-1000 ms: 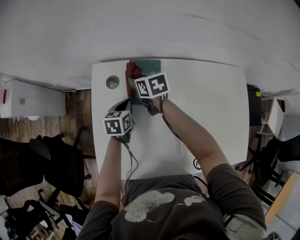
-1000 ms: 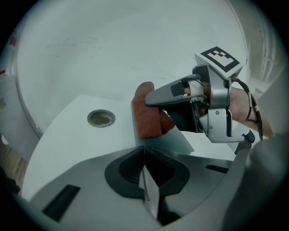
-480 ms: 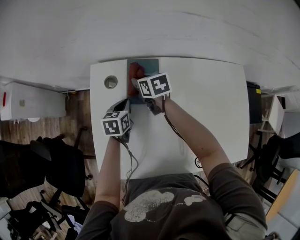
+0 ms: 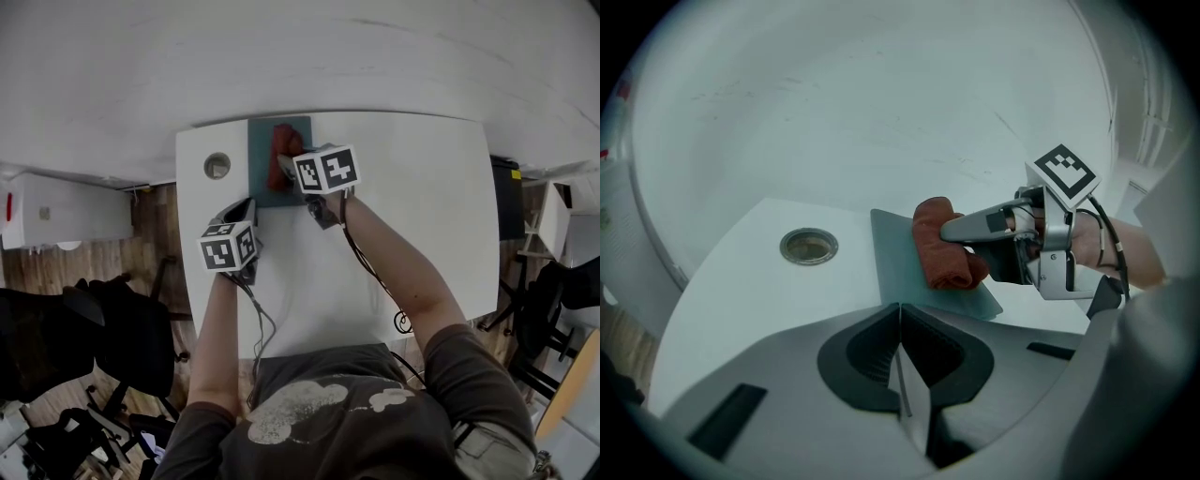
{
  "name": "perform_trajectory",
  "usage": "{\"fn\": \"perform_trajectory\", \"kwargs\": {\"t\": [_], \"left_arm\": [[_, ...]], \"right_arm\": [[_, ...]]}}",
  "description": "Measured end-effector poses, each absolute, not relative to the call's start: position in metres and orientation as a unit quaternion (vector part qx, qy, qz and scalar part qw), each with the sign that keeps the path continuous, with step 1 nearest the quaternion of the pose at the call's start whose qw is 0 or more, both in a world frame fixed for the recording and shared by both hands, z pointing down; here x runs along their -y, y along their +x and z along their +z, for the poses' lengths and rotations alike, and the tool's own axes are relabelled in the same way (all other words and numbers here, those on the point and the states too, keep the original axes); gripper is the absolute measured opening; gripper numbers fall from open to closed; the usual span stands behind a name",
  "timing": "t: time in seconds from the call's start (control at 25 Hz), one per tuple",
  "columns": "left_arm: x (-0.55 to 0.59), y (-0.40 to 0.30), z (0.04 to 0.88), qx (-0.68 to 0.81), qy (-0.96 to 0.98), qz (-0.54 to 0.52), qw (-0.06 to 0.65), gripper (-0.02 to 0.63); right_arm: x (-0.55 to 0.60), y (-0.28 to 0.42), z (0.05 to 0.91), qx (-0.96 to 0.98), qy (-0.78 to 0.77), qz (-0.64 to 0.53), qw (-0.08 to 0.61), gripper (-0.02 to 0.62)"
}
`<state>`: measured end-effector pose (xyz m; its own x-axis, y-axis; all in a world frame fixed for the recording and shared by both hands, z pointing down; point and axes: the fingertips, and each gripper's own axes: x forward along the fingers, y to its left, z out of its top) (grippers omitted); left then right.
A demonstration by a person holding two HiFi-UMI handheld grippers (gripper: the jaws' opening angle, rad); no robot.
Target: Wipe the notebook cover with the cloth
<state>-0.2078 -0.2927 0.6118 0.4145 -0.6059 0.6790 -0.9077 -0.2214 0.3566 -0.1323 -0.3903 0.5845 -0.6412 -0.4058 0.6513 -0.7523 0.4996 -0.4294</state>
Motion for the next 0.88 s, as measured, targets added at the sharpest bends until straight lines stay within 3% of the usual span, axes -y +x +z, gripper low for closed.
{"fn": "perform_trajectory", "kwargs": {"t": [0.88], "left_arm": [[0.291, -0.205, 0.612, 0.507, 0.75, 0.197, 0.377, 0.003]], "right_arm": [[0.391, -0.056, 0.586, 0.806, 0.399, 0.376, 0.224, 0.11]]}}
